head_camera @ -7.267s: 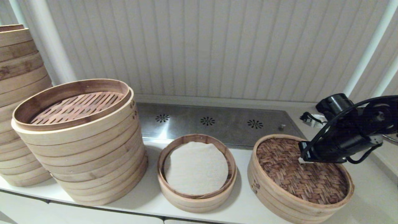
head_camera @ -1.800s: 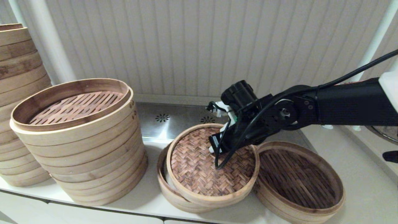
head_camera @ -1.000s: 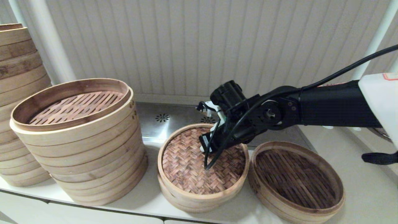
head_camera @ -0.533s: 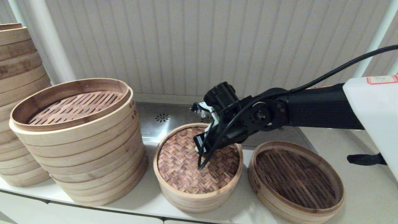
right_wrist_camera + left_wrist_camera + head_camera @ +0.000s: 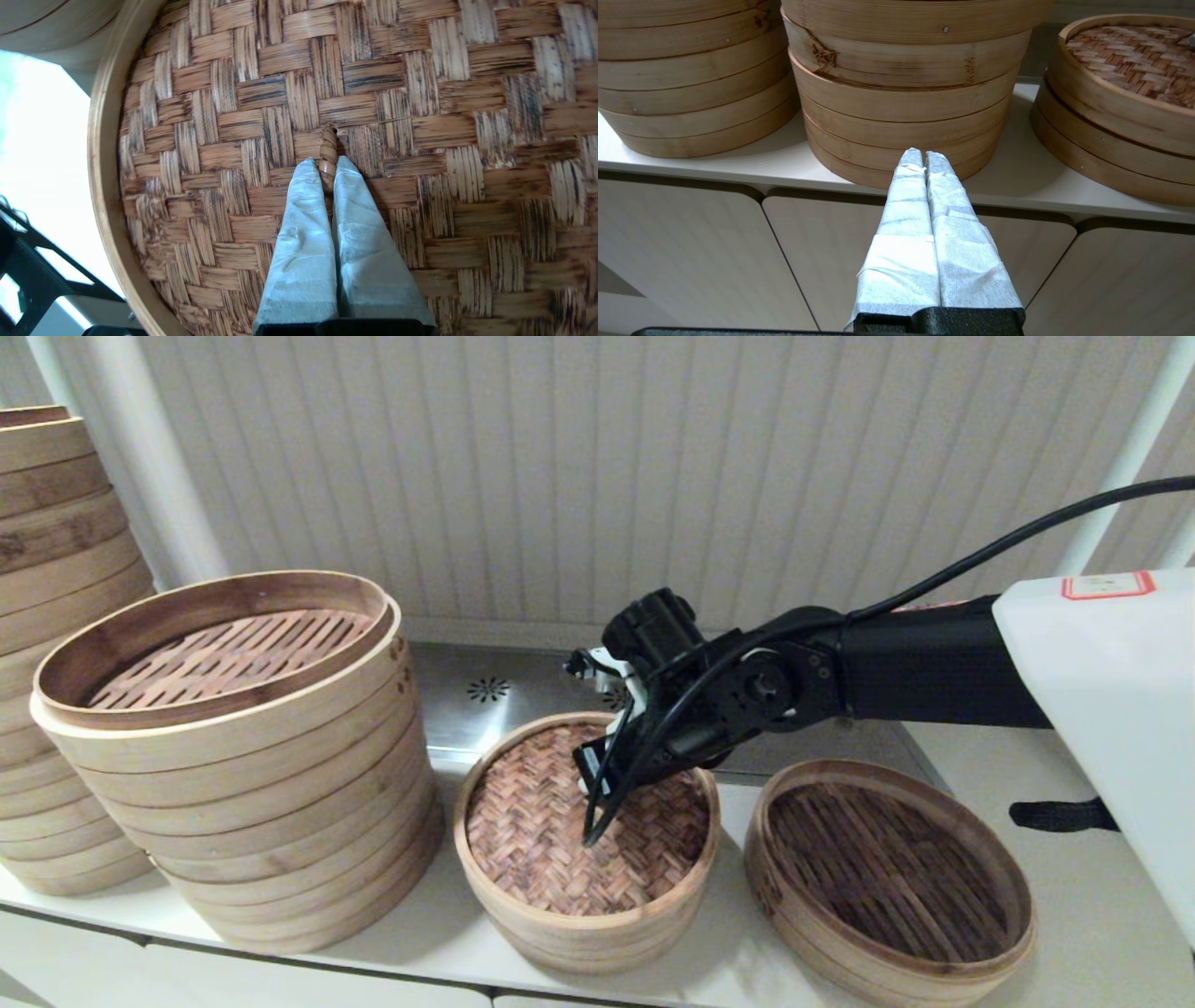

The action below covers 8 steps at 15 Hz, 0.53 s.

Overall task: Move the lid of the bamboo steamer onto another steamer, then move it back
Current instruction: Put the steamer

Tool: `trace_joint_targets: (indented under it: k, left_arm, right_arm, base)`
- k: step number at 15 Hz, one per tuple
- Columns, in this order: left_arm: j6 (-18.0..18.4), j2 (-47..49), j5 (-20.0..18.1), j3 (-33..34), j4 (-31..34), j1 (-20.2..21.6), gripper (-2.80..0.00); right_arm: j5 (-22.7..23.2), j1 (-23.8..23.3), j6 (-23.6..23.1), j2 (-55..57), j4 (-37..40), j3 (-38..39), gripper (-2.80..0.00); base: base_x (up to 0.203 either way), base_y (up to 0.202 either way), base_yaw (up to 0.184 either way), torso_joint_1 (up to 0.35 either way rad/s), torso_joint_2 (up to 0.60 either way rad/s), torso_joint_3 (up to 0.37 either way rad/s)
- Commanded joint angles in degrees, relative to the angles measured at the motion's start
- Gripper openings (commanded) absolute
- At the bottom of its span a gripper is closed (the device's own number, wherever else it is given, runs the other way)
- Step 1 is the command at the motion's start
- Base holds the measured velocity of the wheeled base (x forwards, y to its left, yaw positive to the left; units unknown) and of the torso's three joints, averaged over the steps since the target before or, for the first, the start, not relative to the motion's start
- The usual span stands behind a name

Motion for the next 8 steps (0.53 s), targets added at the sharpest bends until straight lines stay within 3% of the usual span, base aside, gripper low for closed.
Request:
trace_joint_targets:
  k: [1,8]
  left_arm:
    - [-0.01,0.09,0.02,0.00,0.04,0.00,-2.80]
    - [-0.01,0.09,0.02,0.00,0.03,0.00,-2.80]
  right_arm:
    - [0.04,-0.19,0.06,-0.19,0.19,-0.53,-2.80]
    - [0.10,-0.36,-0.02,1.10,0.14,-0.77,-2.80]
  base:
    - [0.000,0.000,0.000,0.000,0.00,0.000]
    - [0.000,0.000,0.000,0.000,0.00,0.000]
